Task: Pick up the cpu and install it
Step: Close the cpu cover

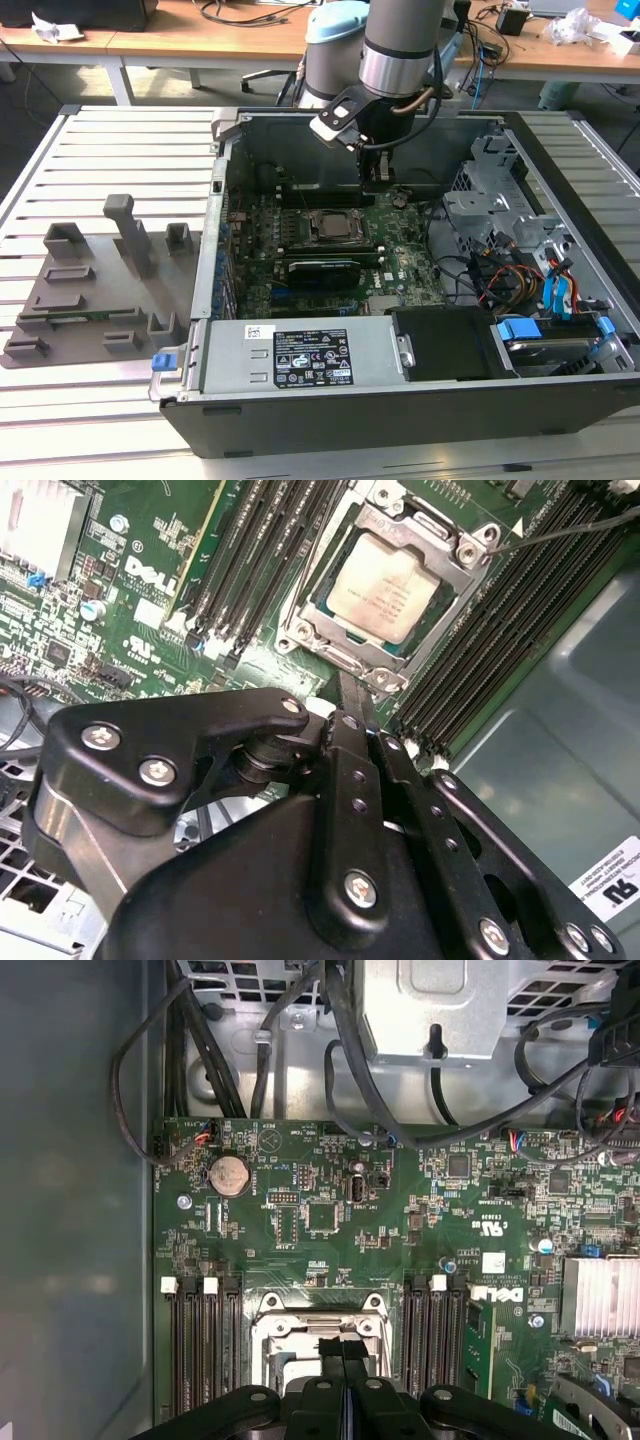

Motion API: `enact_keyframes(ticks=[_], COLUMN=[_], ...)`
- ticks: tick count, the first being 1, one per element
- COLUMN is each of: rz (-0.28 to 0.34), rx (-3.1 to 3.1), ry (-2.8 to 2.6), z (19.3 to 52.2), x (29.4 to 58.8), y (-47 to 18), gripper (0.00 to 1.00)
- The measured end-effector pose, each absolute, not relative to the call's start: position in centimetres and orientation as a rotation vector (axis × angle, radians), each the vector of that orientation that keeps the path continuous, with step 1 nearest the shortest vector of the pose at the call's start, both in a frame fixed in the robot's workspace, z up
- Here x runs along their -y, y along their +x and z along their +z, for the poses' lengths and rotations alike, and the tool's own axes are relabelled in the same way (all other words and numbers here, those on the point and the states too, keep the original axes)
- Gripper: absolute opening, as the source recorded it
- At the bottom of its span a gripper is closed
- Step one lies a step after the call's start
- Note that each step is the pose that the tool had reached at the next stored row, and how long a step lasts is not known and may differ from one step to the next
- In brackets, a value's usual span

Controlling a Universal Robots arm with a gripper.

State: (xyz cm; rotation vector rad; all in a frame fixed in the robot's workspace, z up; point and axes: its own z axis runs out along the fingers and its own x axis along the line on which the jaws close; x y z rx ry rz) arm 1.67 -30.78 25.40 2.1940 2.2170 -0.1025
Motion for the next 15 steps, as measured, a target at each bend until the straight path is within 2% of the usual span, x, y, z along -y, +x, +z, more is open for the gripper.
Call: enact_keyframes(ticks=[15], rz=[-0.103], rx=[-2.217], ry=[2.194], z=[25.4], x=[30.8], y=[0.5], gripper=[0.11])
